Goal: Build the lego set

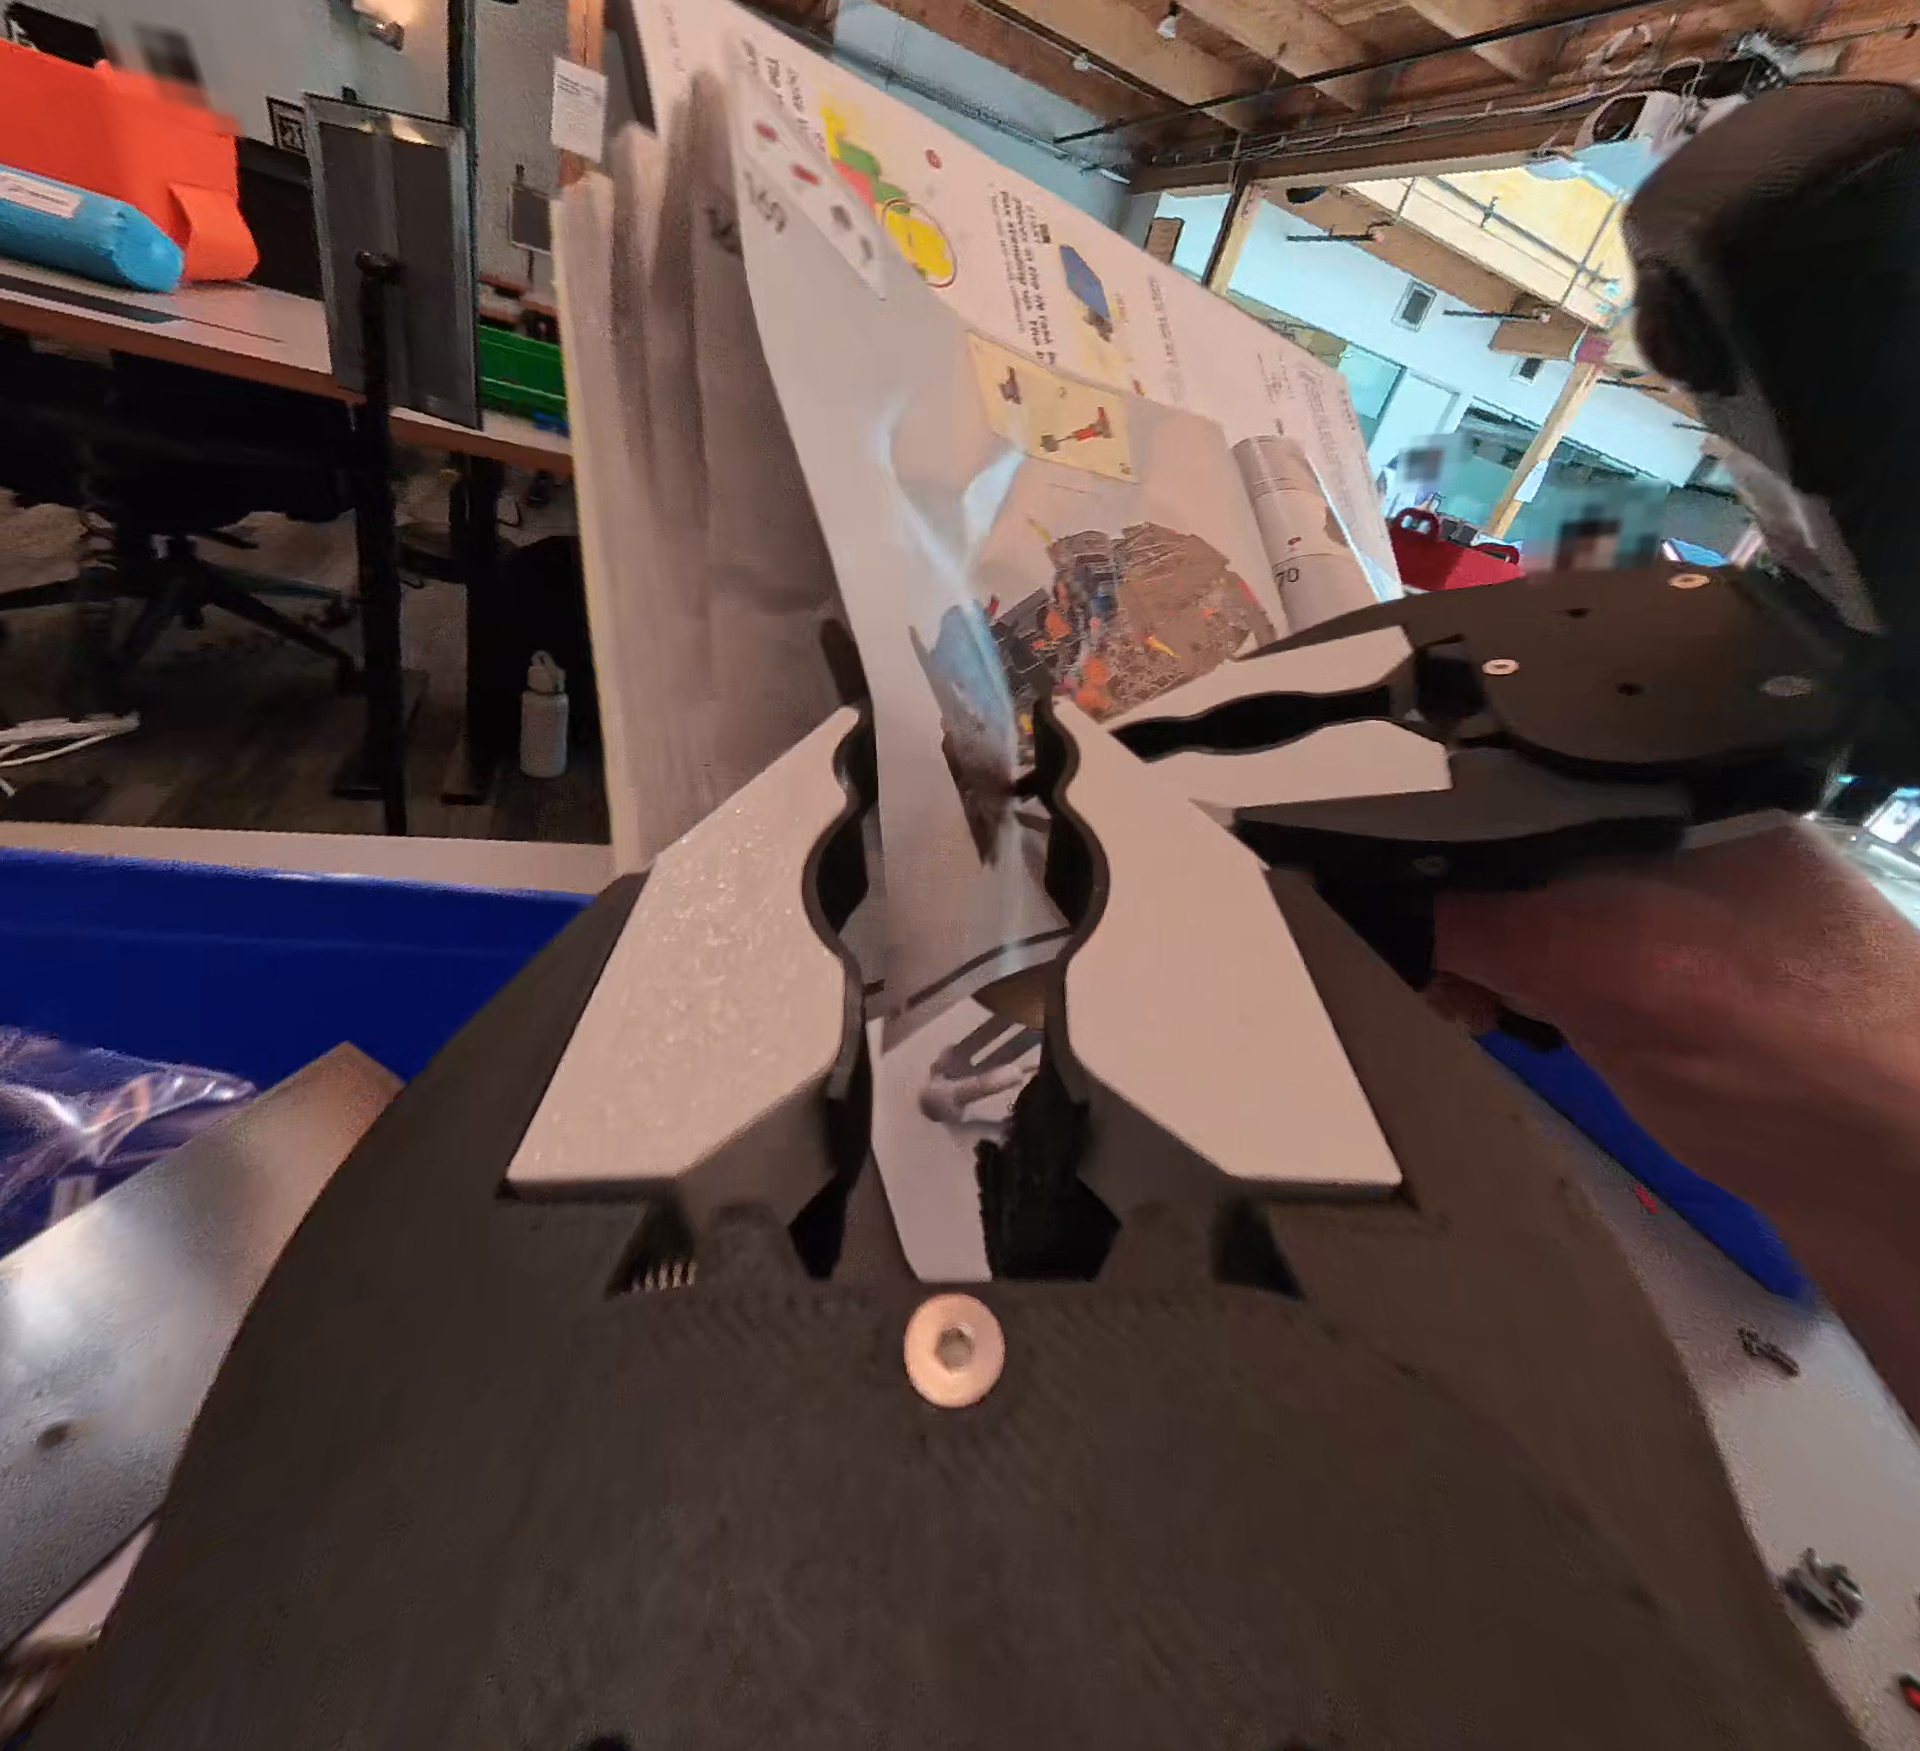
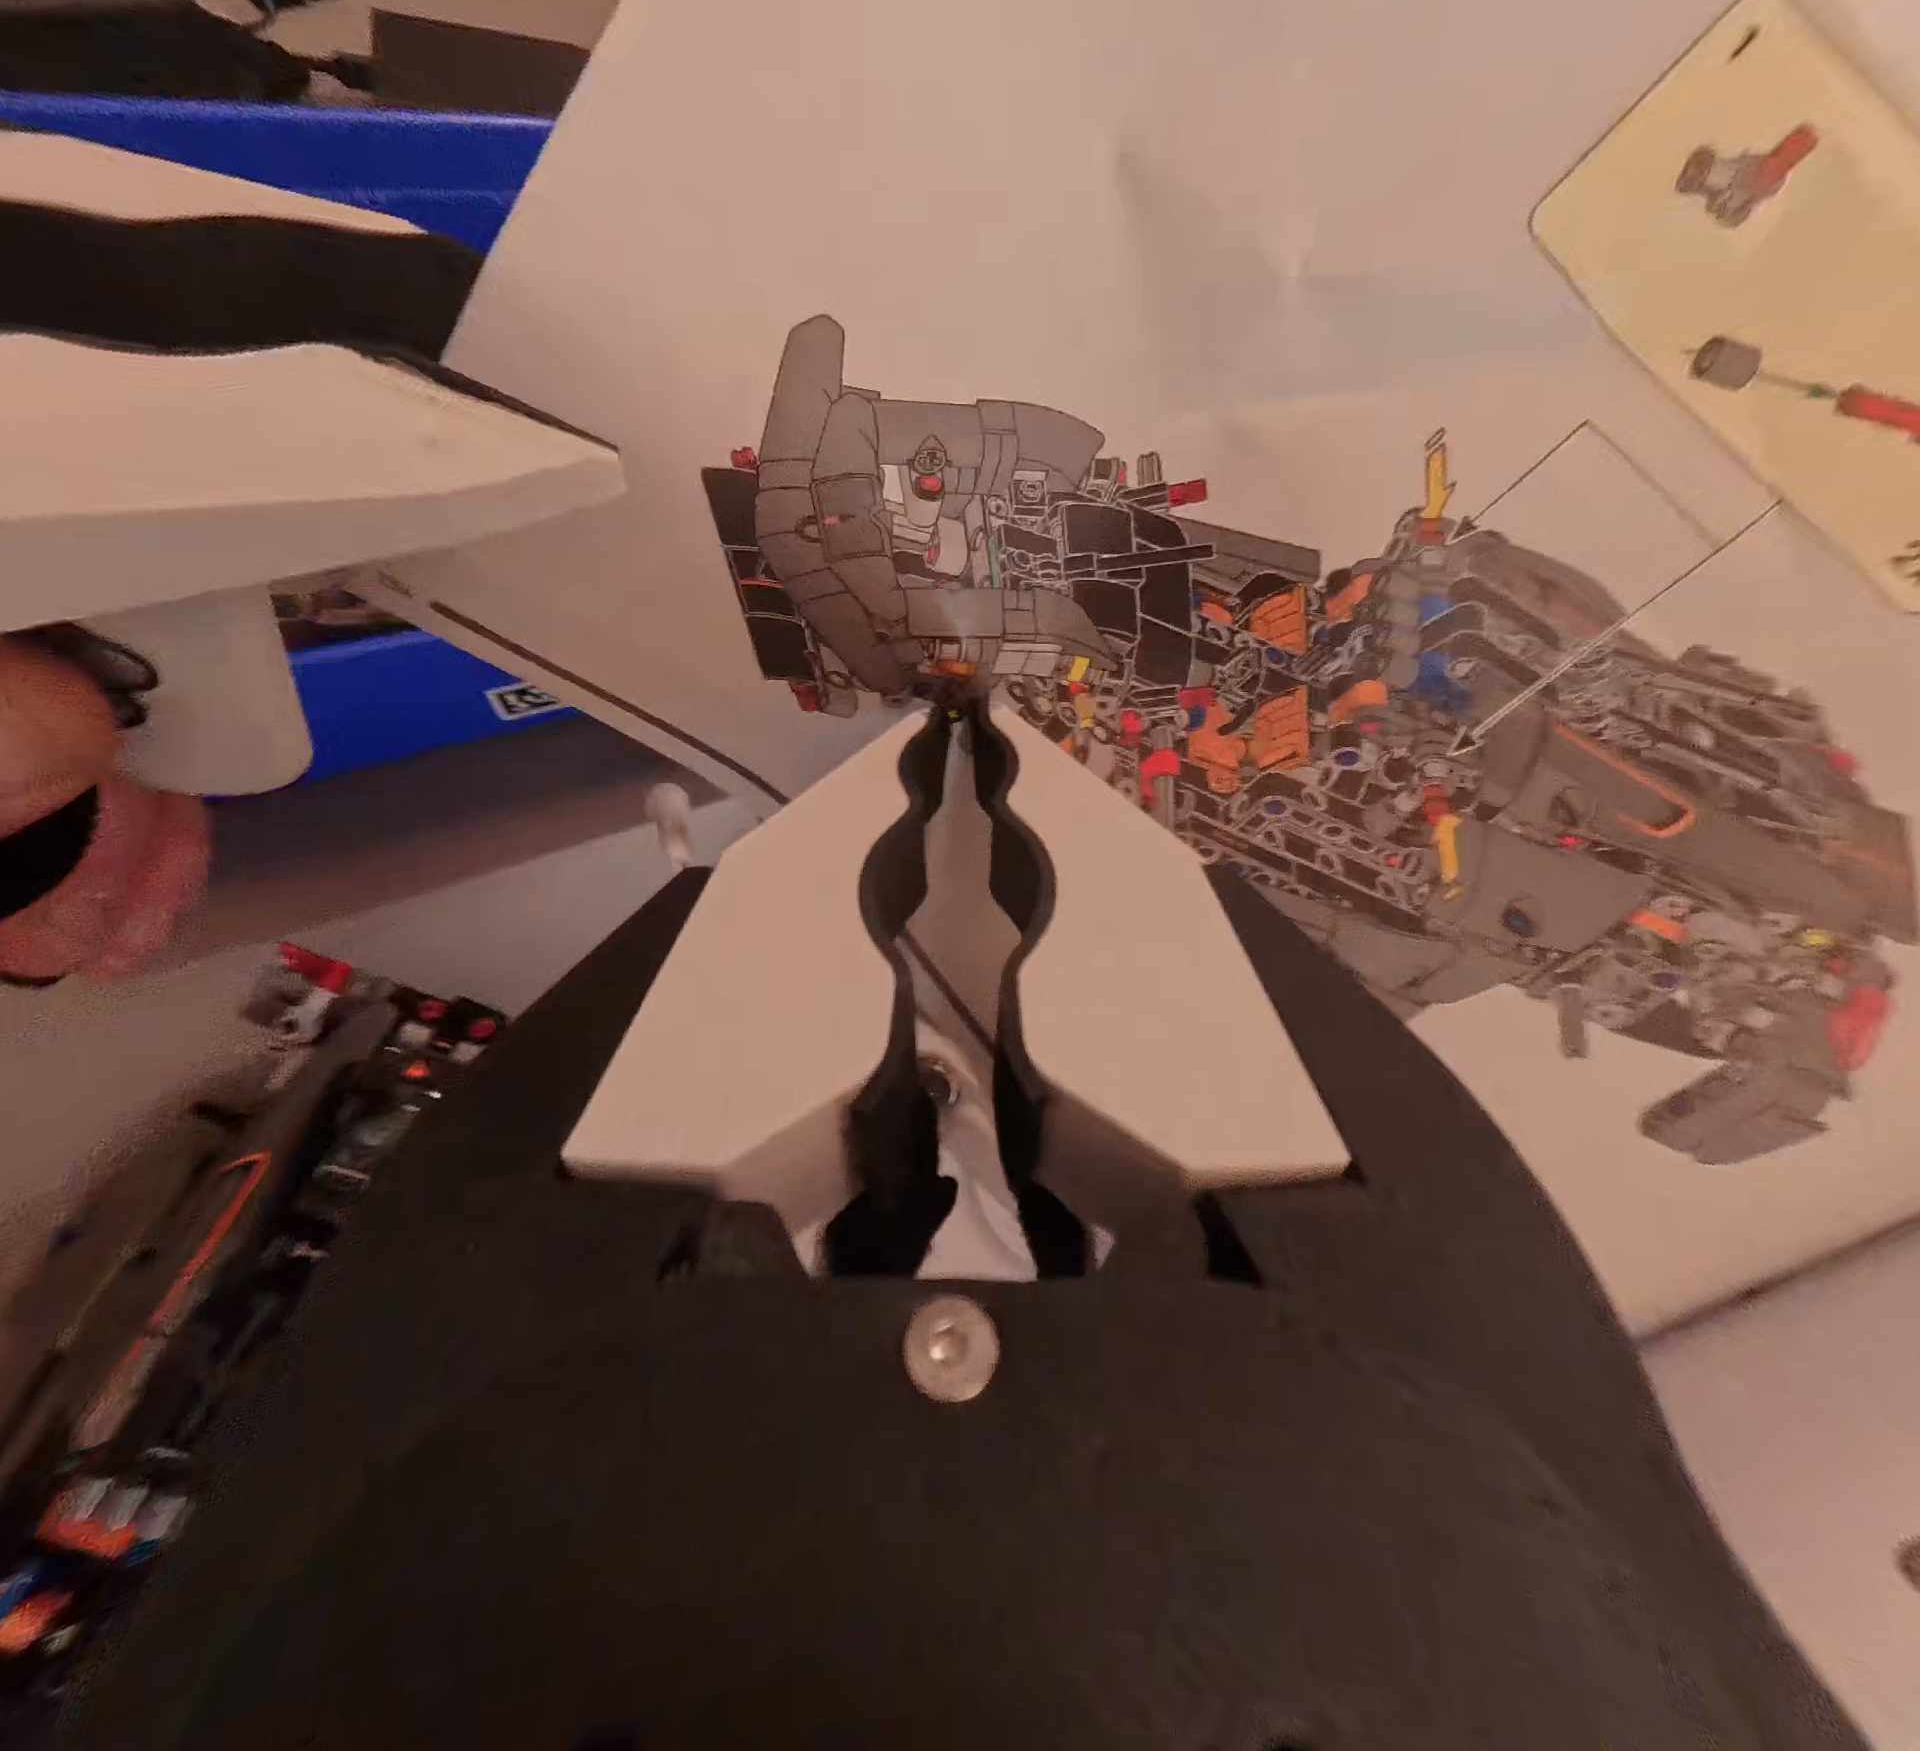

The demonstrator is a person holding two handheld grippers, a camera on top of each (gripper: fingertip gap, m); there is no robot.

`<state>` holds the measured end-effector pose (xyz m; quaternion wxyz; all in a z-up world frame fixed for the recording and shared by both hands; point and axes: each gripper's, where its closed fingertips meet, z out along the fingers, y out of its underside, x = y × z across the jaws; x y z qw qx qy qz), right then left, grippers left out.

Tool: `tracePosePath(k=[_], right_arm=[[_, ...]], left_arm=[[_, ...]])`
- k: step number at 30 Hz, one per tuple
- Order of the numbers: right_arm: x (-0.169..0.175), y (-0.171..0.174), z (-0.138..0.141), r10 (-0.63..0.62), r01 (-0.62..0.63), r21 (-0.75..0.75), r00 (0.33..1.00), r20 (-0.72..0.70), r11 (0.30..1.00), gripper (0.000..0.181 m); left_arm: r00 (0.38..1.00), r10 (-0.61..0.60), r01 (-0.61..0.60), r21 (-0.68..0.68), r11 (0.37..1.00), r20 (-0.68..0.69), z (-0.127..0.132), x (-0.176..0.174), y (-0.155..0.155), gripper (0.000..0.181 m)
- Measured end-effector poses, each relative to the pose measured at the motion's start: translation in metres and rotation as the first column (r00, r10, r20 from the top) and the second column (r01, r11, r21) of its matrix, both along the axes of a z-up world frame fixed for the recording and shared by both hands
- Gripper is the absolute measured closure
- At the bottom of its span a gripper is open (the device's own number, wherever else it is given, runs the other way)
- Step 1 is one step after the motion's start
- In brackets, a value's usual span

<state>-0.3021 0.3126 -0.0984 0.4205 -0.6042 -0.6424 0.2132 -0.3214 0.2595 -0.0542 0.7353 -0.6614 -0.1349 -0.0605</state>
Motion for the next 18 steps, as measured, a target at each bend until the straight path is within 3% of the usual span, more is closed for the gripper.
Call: tracePosePath(k=[3,6,10,12,15,18], right_arm=[[0.012,-0.014,0.002,0.045,-0.052,-0.128,0.997,-0.060,0.990,0.175],[0.041,-0.010,0.028,0.027,-0.049,-0.105,0.978,-0.207,0.993,0.178],[0.097,0.031,0.050,-0.142,0.137,-0.038,0.942,-0.305,0.990,0.178],[0.128,0.052,0.057,-0.216,0.221,-0.024,0.915,-0.340,0.975,0.170],[0.167,0.071,0.065,-0.242,0.236,-0.066,0.883,-0.402,0.969,0.151],[0.180,0.081,0.058,-0.247,0.225,-0.102,0.889,-0.385,0.969,0.146]], left_arm=[[0.997,0.043,-0.046,-0.040,0.998,-0.067,-0.008,-0.013,-0.016,0.148],[0.987,0.074,-0.084,-0.061,0.995,-0.140,-0.009,-0.020,-0.032,0.144],[0.984,0.064,-0.078,-0.083,0.993,-0.169,-0.011,-0.024,-0.034,0.141],[0.983,0.055,-0.077,-0.124,0.989,-0.173,-0.015,-0.027,-0.029,0.131],[0.998,-0.017,0.005,-0.185,0.983,-0.062,-0.029,-0.034,-0.012,0.106],[0.974,-0.157,0.188,-0.200,0.962,0.162,-0.049,-0.037,0.009,0.106]])
